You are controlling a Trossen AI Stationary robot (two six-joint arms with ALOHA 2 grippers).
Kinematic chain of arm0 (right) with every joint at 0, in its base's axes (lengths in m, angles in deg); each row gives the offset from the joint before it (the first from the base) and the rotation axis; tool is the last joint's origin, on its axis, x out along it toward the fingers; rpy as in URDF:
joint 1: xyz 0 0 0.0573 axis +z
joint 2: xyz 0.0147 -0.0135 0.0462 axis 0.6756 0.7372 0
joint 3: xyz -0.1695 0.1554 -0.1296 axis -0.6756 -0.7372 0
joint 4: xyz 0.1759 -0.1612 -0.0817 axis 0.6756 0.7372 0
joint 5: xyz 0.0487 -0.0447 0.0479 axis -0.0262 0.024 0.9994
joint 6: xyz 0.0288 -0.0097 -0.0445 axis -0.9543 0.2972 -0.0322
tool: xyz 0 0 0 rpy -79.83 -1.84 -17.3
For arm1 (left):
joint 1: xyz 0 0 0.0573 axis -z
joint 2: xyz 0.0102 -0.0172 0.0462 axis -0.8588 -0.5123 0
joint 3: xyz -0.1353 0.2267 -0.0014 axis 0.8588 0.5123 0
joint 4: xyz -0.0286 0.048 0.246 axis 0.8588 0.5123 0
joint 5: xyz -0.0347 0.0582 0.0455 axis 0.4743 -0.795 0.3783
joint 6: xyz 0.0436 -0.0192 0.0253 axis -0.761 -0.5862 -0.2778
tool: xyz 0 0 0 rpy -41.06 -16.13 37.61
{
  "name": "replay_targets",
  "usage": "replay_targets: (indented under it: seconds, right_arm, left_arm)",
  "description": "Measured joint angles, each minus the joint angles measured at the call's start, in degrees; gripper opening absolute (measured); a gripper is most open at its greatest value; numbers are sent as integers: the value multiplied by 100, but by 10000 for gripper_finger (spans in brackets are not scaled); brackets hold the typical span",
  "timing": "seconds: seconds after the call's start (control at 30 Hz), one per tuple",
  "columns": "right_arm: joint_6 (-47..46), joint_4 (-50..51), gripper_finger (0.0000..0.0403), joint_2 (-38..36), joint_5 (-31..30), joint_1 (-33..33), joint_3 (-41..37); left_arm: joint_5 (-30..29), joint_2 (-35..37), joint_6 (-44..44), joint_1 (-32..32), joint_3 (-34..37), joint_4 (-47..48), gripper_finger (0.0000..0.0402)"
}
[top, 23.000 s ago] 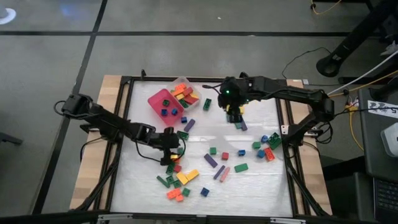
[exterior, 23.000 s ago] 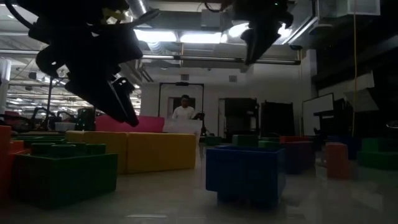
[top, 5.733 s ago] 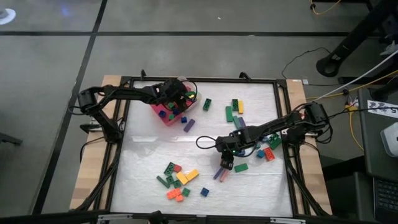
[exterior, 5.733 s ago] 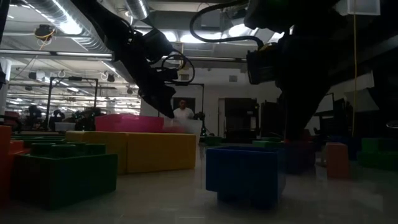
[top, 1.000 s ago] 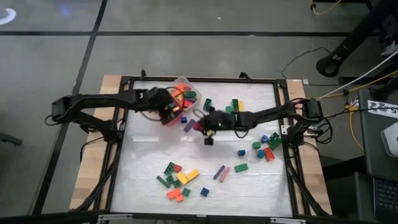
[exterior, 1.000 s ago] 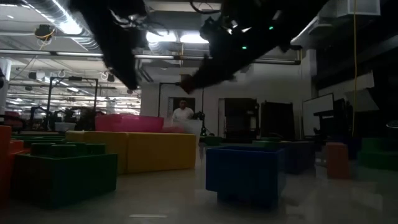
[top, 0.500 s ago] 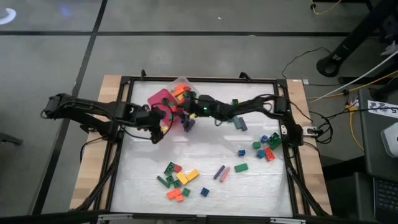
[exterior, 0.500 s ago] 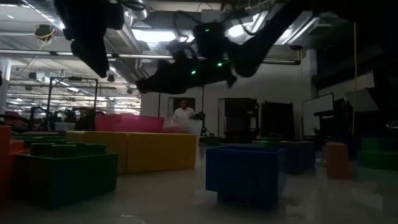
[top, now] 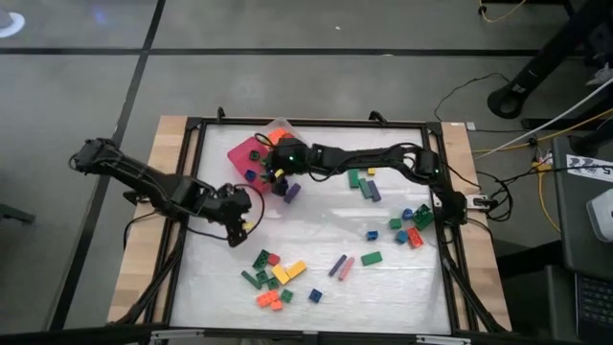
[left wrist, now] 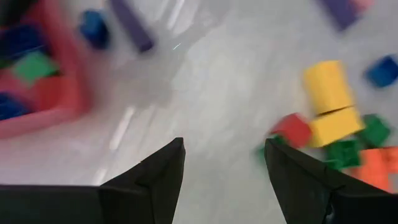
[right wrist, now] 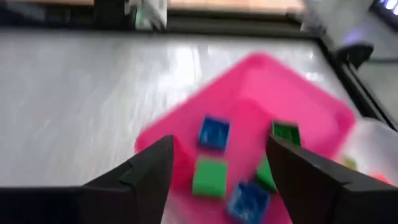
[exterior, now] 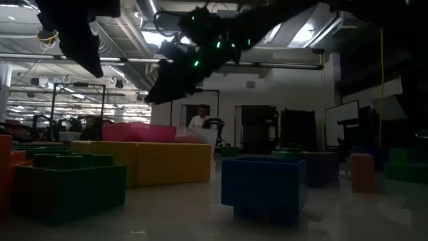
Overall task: Sort blocks by size
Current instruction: Put the big green game piece into the white bin
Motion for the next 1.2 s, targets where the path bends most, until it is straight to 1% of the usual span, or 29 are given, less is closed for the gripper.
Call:
replay_targets:
  seconds: [0.13, 0.23, 0.33, 0.53, 0.6, 0.7, 0.83, 1.0, 1.1, 1.2]
  right_arm:
    - [563, 1923, 260, -361, -8, 0, 468]
    - [752, 2987, 260, -694, -19, 0, 594]
    - [750, 3812, 261, -1082, -19, 0, 603]
    - [719, 5193, 261, -1632, -19, 41, 602]
    - [497, 5425, 261, -1719, -25, 79, 604]
    - [182, 5758, 261, -1757, -2, 148, 602]
    - [-13, 6016, 261, -1757, 21, 247, 600]
    - [-59, 6149, 261, -1758, -22, 500, 600]
    - [-52, 6293, 261, -1759, -23, 680, 600]
    - [-50, 6449, 261, -1759, -25, 840, 600]
  left_arm:
    - [-10, -156, -226, 368, 353, -1157, 210]
    - [-9, -360, -552, 611, 516, -1793, 210]
    - [-10, -633, -735, 786, 545, -2143, 210]
    - [-21, -1292, -962, 976, 547, -2375, 210]
    - [-25, -1495, -774, 975, 547, -2372, 210]
    - [-41, -1731, -199, 967, 545, -2369, 210]
    - [-37, -1861, 455, 974, 545, -2299, 210]
    - [-43, -1858, 1118, 972, 540, -2107, 210]
    - [-36, -1930, 1453, 974, 538, -2170, 210]
    - [13, -2081, 1583, 976, 538, -2255, 210]
